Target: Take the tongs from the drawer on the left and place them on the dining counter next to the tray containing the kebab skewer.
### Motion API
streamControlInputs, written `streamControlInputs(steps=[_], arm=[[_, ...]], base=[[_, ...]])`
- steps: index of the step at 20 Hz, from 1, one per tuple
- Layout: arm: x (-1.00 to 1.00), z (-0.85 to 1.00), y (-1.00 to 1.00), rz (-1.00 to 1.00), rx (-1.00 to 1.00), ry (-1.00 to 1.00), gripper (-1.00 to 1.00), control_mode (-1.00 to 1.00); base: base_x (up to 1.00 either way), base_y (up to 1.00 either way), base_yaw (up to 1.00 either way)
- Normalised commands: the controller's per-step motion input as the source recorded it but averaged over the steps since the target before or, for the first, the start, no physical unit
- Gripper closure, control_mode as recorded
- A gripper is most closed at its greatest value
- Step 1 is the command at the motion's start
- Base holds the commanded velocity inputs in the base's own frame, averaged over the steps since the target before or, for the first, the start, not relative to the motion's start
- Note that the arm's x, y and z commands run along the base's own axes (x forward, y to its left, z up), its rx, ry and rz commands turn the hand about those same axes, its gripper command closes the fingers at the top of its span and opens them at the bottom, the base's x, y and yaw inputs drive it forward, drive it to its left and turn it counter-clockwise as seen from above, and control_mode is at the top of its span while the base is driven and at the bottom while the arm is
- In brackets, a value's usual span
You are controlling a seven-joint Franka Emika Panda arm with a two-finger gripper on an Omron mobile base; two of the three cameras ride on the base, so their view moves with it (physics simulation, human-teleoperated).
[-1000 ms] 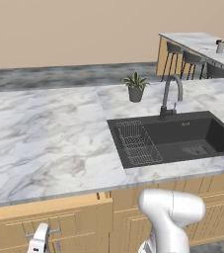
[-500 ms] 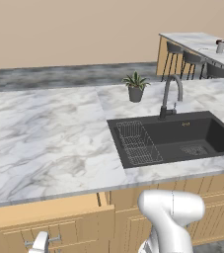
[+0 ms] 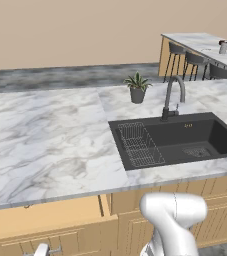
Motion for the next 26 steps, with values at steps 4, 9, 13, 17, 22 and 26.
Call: streamControlInputs(steps=[4, 9, 13, 17, 22, 26], arm=[[-0.36, 0.0, 0.0, 0.0, 0.0, 0.0, 1.0, -1.0], [-0.32, 0.0, 0.0, 0.0, 0.0, 0.0, 1.0, -1.0], [-0.3, 0.0, 0.0, 0.0, 0.0, 0.0, 1.0, -1.0], [-0.33, 0.0, 0.0, 0.0, 0.0, 0.0, 1.0, -1.0], [-0.35, 0.0, 0.0, 0.0, 0.0, 0.0, 1.0, -1.0], [-0.35, 0.0, 0.0, 0.0, 0.0, 0.0, 1.0, -1.0]], base=[[0.0, 0.0, 0.0], [0.0, 0.0, 0.0], [0.0, 0.0, 0.0], [0.0, 0.0, 0.0], [0.0, 0.0, 0.0], [0.0, 0.0, 0.0]])
